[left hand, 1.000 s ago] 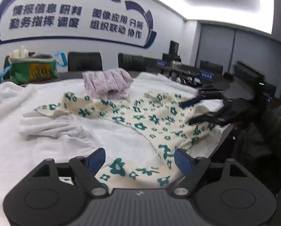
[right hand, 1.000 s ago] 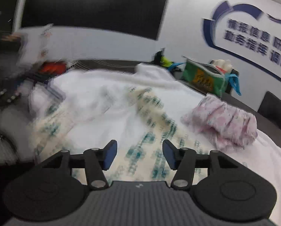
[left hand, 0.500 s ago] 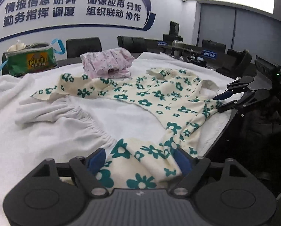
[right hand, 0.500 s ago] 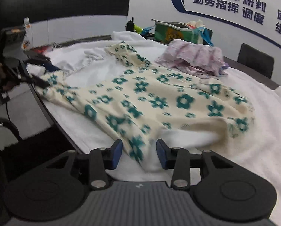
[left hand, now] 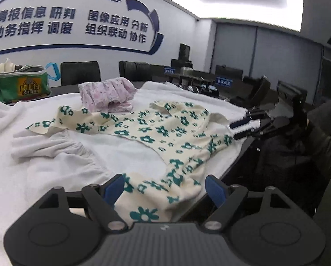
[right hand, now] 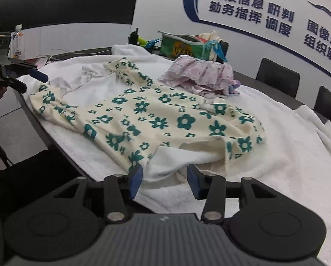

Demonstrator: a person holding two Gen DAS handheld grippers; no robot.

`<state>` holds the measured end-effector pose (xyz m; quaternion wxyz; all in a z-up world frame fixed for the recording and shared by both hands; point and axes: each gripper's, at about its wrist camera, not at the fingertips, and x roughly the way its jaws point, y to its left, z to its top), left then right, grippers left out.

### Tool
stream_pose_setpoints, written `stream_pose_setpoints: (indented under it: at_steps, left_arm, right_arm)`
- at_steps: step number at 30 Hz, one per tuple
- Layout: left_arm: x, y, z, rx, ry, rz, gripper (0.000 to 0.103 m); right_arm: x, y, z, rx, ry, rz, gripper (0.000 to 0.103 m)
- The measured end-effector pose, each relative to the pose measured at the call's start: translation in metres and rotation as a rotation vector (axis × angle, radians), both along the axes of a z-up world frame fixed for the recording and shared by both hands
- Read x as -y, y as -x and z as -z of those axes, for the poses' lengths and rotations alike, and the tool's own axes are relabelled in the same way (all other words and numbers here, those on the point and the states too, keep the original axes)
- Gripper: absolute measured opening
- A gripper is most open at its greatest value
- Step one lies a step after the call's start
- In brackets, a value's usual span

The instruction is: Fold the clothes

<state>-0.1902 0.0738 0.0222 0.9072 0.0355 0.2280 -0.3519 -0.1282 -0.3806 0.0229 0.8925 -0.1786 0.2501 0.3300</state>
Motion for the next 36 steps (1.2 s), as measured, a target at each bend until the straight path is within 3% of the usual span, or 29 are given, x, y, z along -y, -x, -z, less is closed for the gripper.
stream_pose_setpoints:
  at_steps: [3,21,28,36]
  left_arm:
    - [0.0,0.005,0.002,0.014,-0.034,0.026,0.079]
    - [0.009,-0.004,0.004,0.009,-0.057,0.035,0.079]
    - [0.003,0.0,0.003,0.023,-0.075,0.036,0.079]
    - [0.019,-0.007,0.006,0.022,-0.113,0.102,0.079]
  right_arm:
    - [-0.002,-0.001,0.0,0.006,0.001,-0.008,0.045]
    - [0.01,0.002,-0.001,0.026,-0.012,0.032,0.05]
    - [0.004,-0.001,0.0,0.032,-0.007,0.01,0.05]
    - [0.006,0.01,-0.006,0.031,-0.014,-0.033,0.052]
